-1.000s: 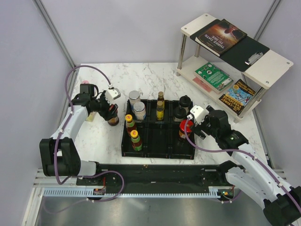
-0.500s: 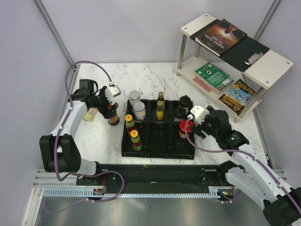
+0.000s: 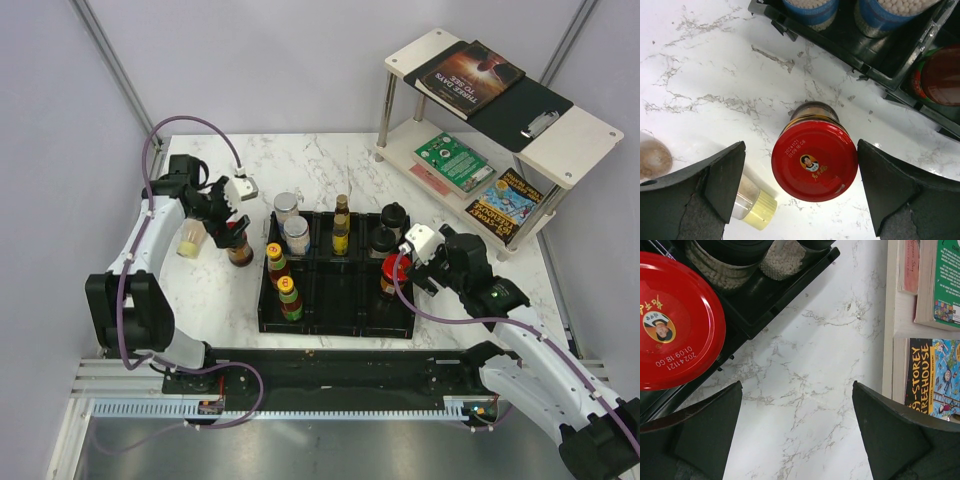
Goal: Organize the condiment bottles
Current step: Pick up the bottle from the center of the board.
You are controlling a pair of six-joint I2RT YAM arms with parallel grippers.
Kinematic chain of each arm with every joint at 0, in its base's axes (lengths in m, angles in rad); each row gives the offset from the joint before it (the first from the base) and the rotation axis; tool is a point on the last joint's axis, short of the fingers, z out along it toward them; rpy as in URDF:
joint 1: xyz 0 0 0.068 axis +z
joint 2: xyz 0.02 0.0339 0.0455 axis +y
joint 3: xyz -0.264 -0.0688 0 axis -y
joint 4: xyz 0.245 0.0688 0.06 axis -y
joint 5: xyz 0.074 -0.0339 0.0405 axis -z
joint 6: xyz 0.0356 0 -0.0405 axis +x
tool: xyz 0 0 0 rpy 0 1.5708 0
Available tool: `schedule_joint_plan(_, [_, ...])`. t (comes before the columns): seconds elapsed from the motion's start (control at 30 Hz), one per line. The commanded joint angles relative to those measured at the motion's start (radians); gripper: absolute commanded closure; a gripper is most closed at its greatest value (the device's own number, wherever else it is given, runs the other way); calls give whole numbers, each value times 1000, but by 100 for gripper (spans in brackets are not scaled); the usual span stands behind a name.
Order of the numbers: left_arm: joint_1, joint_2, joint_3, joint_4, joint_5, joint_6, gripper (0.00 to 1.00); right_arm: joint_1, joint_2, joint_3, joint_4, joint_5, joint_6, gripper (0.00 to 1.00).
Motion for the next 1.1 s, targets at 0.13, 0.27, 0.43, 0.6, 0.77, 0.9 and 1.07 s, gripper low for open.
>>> schedule_joint_plan(0.13, [-1,36,64,-129,-60,106,0,-8,-14,20,-2,-11,5,2])
schedule_joint_plan(0.27, [-3,39,50,-131,-61,111,0,-9,-15,20,-3,-14,5,2])
schedule_joint_plan(0.43, [-1,50,54,-131,-63,111,1,-12,-17,21,-5,-16,5,2])
schedule_joint_plan(0.6, [-1,62,59,-137,-63,111,9,-14,-17,21,-5,-19,5,2])
schedule_joint_plan(0.77, [-1,68,57,-145,-61,112,18,-15,-15,21,-5,-17,5,2])
schedule_joint_plan(0.9, [-3,71,57,-149,-58,109,34,-15,-15,23,-6,-20,5,2])
schedule_joint_plan(1.07, [-1,77,62,-149,-57,97,88,-17,-17,23,-6,-20,5,2])
